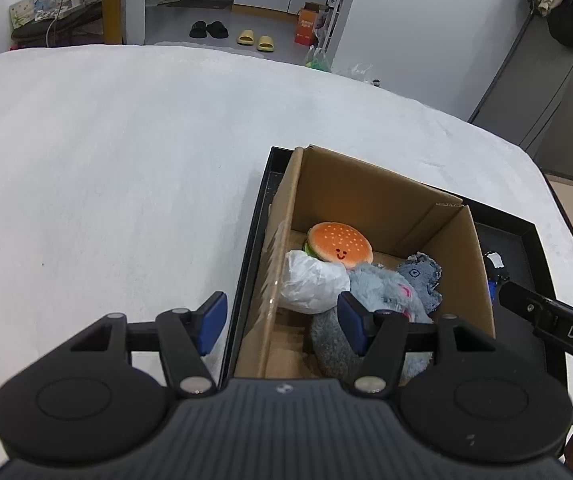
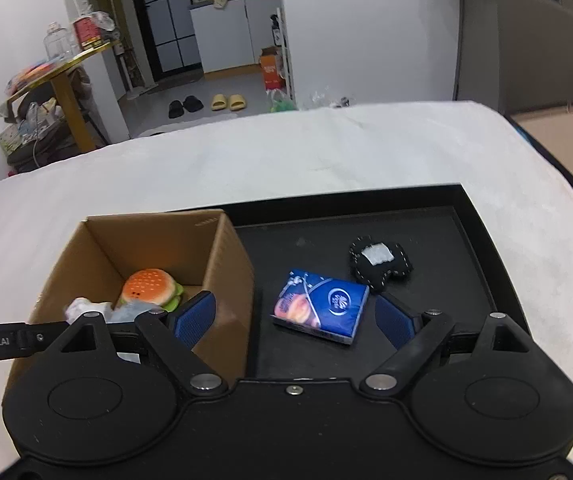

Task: Organize soft objects
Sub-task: 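Move the right gripper to the blue tissue pack and grasp it, then lift the tissue pack into the box and open the right gripper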

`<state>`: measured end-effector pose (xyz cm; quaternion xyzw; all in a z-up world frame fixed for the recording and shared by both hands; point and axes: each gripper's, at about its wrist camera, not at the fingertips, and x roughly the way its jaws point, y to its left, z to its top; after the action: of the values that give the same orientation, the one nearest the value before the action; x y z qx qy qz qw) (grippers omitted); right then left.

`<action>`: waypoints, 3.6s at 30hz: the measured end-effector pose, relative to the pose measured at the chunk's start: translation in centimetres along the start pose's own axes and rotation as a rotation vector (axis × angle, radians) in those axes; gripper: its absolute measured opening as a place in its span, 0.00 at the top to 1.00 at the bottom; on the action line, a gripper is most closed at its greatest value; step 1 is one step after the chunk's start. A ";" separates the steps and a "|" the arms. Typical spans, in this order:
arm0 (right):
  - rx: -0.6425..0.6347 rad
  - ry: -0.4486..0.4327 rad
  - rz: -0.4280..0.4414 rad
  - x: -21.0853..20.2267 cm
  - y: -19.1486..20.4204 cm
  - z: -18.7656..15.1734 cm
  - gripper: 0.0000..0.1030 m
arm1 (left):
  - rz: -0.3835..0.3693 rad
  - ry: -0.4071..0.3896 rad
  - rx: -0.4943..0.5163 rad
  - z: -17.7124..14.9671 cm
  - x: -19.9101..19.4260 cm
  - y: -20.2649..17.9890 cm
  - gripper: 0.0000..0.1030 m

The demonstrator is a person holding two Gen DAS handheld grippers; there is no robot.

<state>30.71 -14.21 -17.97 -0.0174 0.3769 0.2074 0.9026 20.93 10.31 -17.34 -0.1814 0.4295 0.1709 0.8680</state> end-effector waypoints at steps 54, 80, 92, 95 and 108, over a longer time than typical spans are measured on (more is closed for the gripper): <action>0.050 0.170 -0.004 8.1 -4.3 -0.6 0.25 | 0.114 0.001 0.035 0.8 2.5 -2.7 0.42; 0.048 0.190 -0.080 6.3 -5.5 -2.4 0.19 | 0.103 0.003 0.043 0.6 2.2 -2.8 0.42; 0.050 0.188 -0.086 4.7 -6.0 -3.2 0.31 | 0.094 0.024 0.069 0.1 1.5 -2.8 0.42; 0.049 0.186 -0.092 4.2 -6.0 -3.3 0.31 | 0.090 0.024 0.073 0.1 1.2 -2.6 0.42; 0.027 0.116 -0.088 0.6 -5.1 -2.5 0.31 | 0.071 0.028 0.092 -0.5 0.1 -1.5 0.42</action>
<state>31.41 -19.11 -20.78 -0.0337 0.4302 0.1613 0.8876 21.35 8.77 -17.38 -0.1283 0.4551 0.1790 0.8628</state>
